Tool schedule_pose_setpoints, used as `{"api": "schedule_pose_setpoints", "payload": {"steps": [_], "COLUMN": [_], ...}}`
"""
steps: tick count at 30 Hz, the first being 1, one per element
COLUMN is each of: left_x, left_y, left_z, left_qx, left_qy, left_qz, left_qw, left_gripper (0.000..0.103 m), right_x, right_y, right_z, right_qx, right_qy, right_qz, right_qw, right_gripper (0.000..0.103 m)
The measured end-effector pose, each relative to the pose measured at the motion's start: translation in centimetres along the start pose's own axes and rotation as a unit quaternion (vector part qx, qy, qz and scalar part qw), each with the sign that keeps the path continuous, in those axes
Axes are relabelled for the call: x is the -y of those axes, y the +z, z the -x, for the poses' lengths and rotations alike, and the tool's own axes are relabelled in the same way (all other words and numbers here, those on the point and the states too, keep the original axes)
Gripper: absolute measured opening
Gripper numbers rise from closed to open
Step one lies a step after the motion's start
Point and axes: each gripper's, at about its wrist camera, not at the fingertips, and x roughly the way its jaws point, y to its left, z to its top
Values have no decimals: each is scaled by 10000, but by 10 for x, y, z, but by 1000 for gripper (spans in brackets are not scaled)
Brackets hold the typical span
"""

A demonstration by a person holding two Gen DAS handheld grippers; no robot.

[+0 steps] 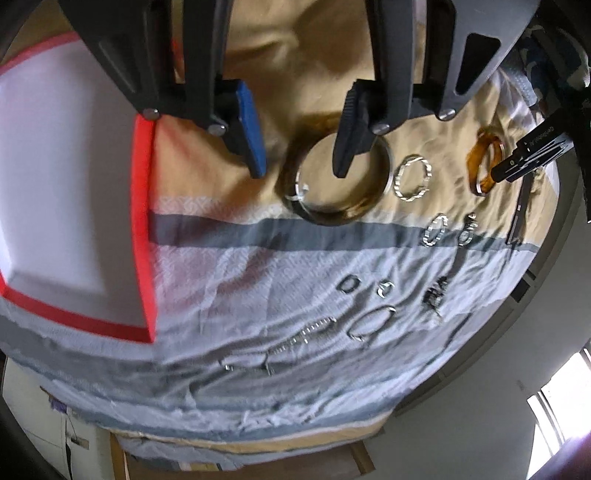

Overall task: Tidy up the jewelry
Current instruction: 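Grasp the dark brown bangle with the right tool while the left tool grasps the amber bangle, then carry both bangles into the red box with both tools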

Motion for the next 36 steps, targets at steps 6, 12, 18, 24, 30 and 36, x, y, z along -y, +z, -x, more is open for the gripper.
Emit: {"api": "schedule_pose_setpoints", "payload": {"steps": [6, 12, 18, 24, 30, 36], "left_x": [1, 12, 27, 26, 33, 60], "left_y": [-1, 0, -2, 0, -1, -7], "left_z": [-16, -24, -14, 14, 58, 97], "left_qx": [-200, -233, 6, 292, 612, 842], "left_qy": [-89, 48, 302, 287, 151, -105], "left_qz": [9, -243, -589, -515, -562, -761], "left_qw": [9998, 9994, 9978, 9978, 9964, 9935], "left_gripper": [38, 21, 12, 10, 10, 10], "right_x": [-2, -7, -14, -29, -29, 0], "right_y": [0, 1, 4, 3, 0, -20], "right_z": [-15, -27, -16, 29, 86, 139], "right_qx": [-113, -156, 15, 476, 912, 1203], "right_qy": [-83, -256, -334, -277, -290, -424], "right_qz": [4, 101, 261, 429, 352, 107], "right_qw": [9999, 9995, 9991, 9976, 9948, 9918], "right_gripper": [35, 27, 9, 9, 9, 9]}}
